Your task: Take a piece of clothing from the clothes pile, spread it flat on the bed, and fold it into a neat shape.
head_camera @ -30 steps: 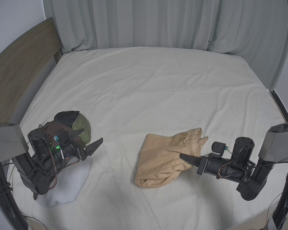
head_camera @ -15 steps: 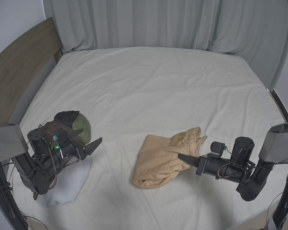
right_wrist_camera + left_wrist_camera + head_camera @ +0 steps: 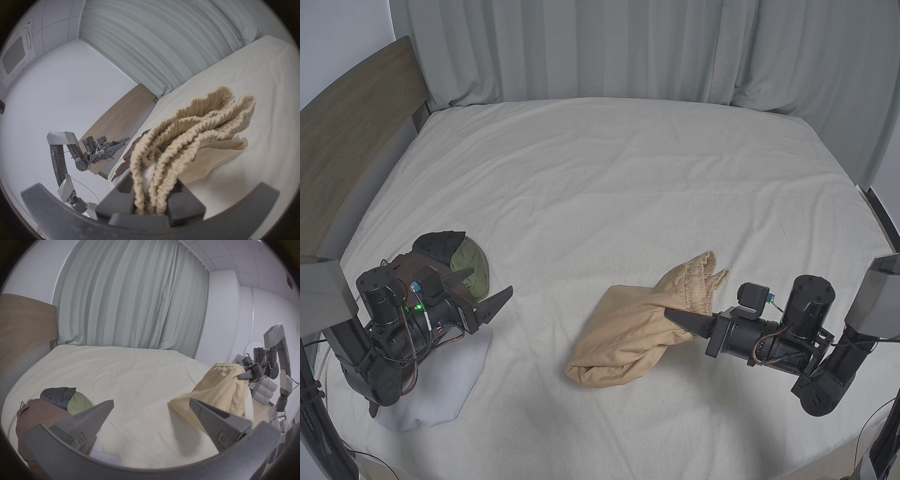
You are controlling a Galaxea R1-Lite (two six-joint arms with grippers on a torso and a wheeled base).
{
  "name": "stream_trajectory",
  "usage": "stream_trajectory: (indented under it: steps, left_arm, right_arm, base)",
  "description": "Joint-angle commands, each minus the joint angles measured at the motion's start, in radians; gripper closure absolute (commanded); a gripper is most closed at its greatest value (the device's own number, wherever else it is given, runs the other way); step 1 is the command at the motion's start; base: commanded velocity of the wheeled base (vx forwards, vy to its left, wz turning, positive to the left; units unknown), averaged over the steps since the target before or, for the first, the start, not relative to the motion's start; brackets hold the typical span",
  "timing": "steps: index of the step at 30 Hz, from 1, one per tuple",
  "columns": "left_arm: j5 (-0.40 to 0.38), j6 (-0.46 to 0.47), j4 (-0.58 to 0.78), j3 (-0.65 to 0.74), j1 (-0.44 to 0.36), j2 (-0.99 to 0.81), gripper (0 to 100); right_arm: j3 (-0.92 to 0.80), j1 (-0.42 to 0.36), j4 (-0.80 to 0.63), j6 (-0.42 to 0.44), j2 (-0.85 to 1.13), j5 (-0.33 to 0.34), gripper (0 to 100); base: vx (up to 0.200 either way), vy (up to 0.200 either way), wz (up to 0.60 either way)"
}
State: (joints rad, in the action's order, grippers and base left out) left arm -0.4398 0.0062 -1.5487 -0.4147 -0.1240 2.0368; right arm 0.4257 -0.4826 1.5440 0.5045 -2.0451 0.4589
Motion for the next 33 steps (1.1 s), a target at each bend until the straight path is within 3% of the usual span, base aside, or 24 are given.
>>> stream_trajectory:
  steps: [1,33]
  left_arm:
    - [0.001,0.0,-0.001,0.002,0.001,-0.017,0]
    - [-0.002,0.005,-0.002,0.002,0.003,-0.021,0]
  right_arm:
    - [0.036,0.002,-0.001,0.002,0.002,0.0,100]
    - [0.249,0.025,-0.009,0.075,-0.058,0.06,100]
  base:
    - [0.0,0.0,0.0]
    - [0.0,0.0,0.0]
